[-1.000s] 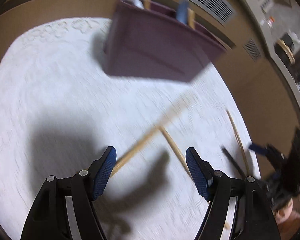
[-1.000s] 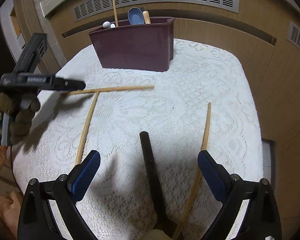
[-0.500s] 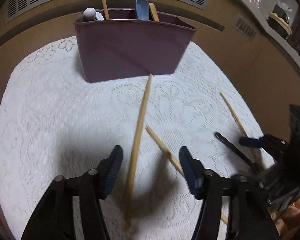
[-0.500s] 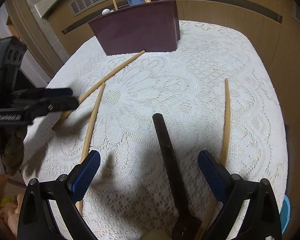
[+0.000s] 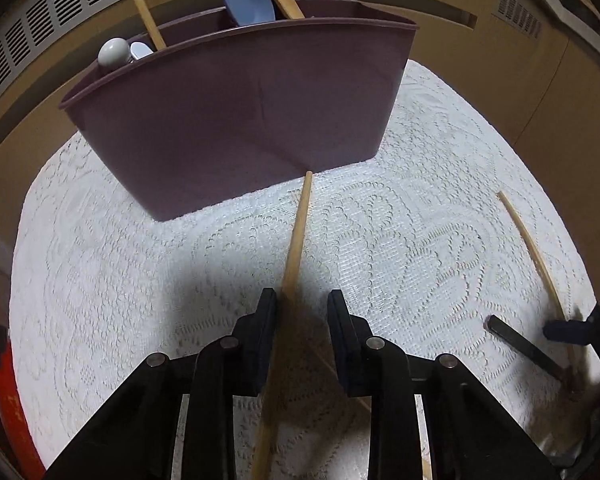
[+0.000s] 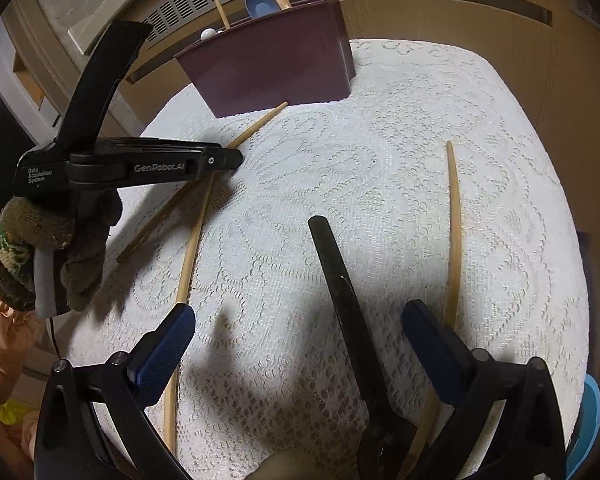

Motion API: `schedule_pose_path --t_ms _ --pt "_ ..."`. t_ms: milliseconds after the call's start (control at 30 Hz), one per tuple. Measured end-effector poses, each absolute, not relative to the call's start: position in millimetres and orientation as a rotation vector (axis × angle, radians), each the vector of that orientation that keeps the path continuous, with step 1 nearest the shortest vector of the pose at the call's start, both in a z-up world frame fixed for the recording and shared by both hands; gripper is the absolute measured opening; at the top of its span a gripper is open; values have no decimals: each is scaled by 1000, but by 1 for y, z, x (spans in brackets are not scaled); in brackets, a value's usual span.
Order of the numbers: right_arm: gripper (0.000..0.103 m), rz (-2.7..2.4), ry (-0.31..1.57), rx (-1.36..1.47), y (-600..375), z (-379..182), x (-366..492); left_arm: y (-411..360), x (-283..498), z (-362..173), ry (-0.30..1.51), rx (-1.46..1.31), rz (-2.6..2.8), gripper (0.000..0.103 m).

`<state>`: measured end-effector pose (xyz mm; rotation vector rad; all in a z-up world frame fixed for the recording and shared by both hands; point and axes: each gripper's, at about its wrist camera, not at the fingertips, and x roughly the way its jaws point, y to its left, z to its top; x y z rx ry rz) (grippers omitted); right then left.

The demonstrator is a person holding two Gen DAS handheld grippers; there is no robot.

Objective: Organize utensils
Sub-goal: 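Grasp a wooden chopstick with the left gripper while the right grasps the dark-handled spoon, then lift the chopstick with the left gripper while the right lifts the spoon toward the caddy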

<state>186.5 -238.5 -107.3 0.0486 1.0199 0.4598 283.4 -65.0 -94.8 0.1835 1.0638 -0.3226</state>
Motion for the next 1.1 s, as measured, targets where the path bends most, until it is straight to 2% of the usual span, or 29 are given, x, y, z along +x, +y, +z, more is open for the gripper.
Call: schedule_pose_path --t_ms 167,200,233,367,467,500,533,833,900,1100 --pt "102 489 1024 -108 -227 -106 181 -64 288 -96 1081 186 -337 27" --pt "96 485 1021 -132 -226 -106 181 -63 290 -96 1086 180 -341 27" --pt "85 470 1007 -184 -223 -105 180 -61 291 -95 1088 177 -343 27" --pt "66 454 998 -260 -220 -103 182 -63 290 -96 1088 180 -344 28" --pt "37 454 1005 -277 -216 -99 183 -64 291 -96 1094 168 -353 28" --pt "21 459 1010 -279 -215 -97 184 -62 291 -96 1096 168 -358 28" --pt "13 451 1010 -294 -213 -97 183 -61 292 -95 1099 168 -361 28" --pt "11 461 942 -276 -207 -73 168 -66 306 -94 1131 183 -351 27" --pt "11 467 925 -248 -207 -65 166 -69 306 -94 1110 190 -342 10" --pt "11 454 899 -177 -217 -52 159 -53 281 -68 1033 23 -390 7"
